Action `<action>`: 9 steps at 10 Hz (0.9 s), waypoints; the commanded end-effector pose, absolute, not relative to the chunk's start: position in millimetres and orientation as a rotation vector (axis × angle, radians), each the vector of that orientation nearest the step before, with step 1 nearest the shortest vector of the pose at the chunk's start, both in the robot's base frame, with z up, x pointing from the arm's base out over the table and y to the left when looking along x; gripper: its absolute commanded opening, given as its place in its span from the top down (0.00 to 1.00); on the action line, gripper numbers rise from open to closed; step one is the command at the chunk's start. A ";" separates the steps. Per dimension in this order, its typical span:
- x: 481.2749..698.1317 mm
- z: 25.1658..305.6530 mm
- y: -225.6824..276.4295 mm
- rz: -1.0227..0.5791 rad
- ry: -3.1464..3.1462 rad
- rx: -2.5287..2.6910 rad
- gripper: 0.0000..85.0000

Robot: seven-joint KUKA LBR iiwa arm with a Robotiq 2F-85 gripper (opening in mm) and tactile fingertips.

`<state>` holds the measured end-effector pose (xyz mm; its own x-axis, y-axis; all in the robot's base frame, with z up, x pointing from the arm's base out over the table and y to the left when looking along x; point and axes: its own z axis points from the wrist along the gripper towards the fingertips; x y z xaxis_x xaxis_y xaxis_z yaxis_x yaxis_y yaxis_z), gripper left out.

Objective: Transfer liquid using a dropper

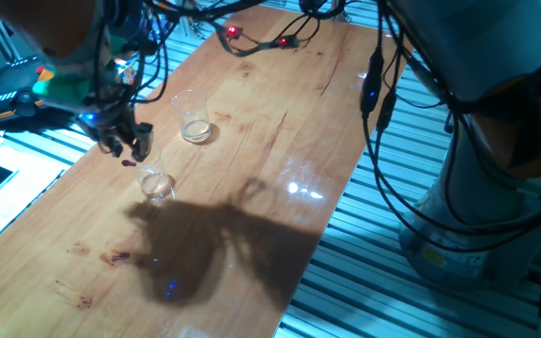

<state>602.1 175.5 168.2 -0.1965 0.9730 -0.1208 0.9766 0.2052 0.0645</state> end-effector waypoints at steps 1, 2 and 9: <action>598.0 172.8 172.3 -0.041 2.366 1.857 0.60; 590.9 178.7 166.7 -0.040 2.421 1.789 0.71; 556.7 210.3 137.3 0.007 2.755 1.366 0.99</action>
